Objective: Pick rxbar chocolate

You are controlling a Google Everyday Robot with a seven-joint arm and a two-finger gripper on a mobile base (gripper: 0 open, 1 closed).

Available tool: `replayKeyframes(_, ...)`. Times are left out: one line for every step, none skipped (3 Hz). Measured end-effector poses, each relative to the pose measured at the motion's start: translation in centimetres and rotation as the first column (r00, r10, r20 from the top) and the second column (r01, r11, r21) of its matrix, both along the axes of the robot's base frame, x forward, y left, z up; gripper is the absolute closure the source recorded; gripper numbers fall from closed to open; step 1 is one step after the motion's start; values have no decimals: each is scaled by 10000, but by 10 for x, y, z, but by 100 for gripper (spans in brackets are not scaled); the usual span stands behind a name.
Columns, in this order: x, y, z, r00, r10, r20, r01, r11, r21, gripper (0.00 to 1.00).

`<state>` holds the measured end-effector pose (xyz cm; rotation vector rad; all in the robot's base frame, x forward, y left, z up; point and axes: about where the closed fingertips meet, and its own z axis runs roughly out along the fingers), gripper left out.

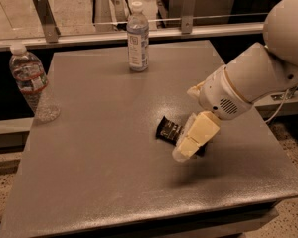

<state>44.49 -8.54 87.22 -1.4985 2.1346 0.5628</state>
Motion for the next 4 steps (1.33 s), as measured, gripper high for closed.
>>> replayKeyframes(-1,-1,-18,10000,-91,24,91,9998,-180,0)
replayKeyframes(-3,-1,-32,9998,-39,179,43,9998,-197,18)
replayKeyframes(-4,1,-38,9994,1,349,5,9999,-160,41)
replayKeyframes(-5,2,-45,9994,41,350,-38,10000,-85,65)
